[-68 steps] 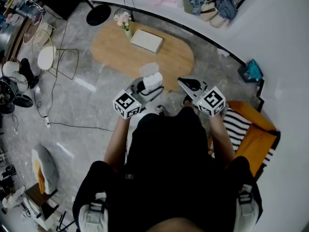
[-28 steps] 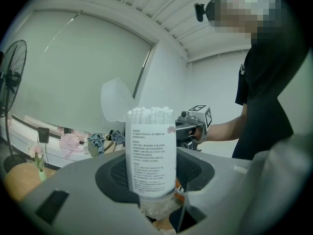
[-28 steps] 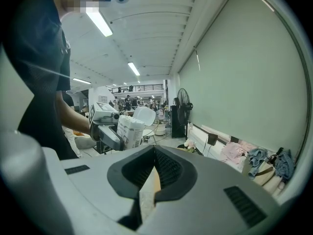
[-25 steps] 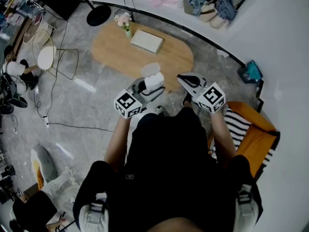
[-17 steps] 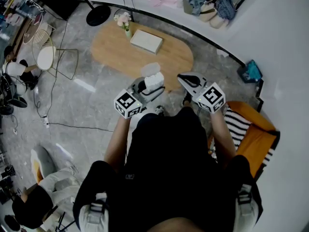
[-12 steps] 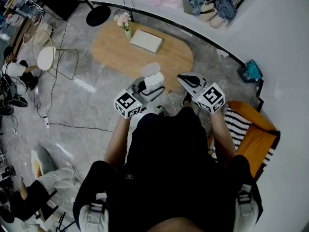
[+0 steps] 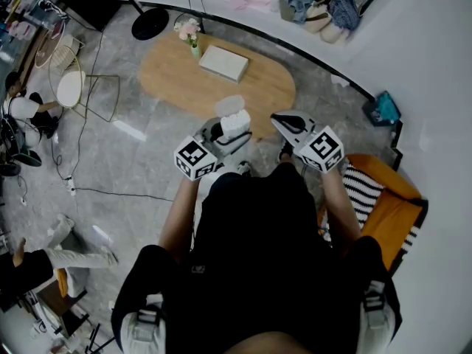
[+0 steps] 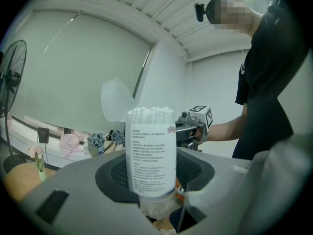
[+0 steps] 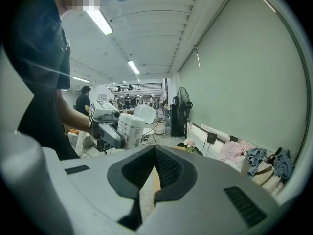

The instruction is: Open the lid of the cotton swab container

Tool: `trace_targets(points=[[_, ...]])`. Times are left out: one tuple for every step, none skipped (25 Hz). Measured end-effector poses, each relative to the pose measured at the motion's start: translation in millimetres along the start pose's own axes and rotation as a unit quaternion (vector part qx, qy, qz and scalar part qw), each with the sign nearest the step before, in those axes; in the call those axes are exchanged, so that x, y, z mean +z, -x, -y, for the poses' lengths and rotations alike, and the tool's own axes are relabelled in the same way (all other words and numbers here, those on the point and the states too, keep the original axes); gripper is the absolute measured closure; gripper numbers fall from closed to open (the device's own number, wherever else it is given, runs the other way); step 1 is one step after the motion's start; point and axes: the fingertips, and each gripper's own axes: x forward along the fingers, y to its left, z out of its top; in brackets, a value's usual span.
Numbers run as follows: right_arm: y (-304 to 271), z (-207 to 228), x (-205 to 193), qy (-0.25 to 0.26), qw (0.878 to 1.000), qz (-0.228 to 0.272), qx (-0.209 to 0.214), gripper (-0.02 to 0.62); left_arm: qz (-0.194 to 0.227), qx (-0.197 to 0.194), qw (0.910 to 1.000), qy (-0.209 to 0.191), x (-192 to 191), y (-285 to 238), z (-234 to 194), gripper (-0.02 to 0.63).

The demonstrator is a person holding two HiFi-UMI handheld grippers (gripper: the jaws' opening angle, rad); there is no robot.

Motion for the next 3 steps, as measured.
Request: trace_targets(points=[[0.1,-0.3,0.0,0.0,1.0,0.0,0.0,0.6,0.0,0.0,1.0,0.001,-0.2,0.2,0.2,0.407],[0.1,-0.6,-0.1,-0.001,1.0,0.0,0.0,0.6,-0.001,0.0,1.0,0.001,-0.4,0.5,0.4,0.407],[0.1,-0.9,-0.2,-0.001,1.0,0.0,0.0,0.6,-0.001,0.0,1.0,0.001,-0.6,0.8,0.6,0.407]])
